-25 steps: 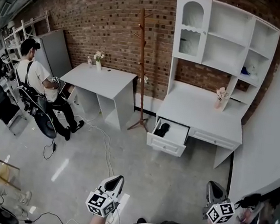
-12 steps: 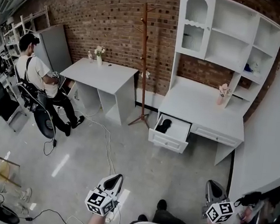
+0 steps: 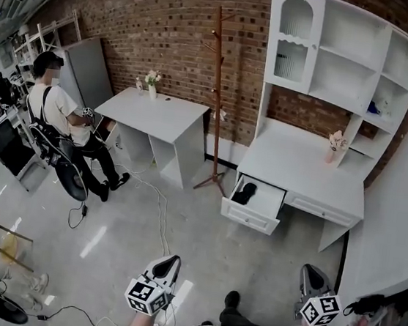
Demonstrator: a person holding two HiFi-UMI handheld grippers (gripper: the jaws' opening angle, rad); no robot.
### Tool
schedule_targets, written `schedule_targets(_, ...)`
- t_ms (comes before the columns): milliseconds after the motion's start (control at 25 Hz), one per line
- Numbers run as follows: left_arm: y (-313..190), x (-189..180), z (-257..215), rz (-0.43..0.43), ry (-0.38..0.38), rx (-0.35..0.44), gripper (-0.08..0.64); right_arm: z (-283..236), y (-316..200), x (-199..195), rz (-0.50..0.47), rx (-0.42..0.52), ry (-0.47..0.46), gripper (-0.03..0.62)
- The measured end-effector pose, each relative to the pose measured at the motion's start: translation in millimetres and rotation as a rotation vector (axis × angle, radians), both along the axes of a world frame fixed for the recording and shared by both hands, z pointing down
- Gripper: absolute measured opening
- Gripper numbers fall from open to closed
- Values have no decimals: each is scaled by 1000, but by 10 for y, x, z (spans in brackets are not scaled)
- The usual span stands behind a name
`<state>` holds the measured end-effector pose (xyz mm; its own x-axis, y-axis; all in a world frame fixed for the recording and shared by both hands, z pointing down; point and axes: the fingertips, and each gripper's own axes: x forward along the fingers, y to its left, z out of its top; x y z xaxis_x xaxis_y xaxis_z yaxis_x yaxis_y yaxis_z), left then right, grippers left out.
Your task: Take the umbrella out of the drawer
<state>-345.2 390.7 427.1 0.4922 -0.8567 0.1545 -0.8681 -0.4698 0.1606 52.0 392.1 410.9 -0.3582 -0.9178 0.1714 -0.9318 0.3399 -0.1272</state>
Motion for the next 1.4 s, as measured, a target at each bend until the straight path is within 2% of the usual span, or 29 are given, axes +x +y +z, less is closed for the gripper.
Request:
schedule_targets(560, -1042, 269, -20, -37, -39, -10, 26, 101, -1301, 183, -53, -5, -38, 31)
schedule_targets(1000, -1511, 548, -24, -57, -70, -20, 26, 280, -1904, 343, -97, -22, -72, 31)
schedule_targets(1400, -1782, 774, 23, -81, -66, -27, 26, 335, -2300, 405, -145, -31, -68, 31)
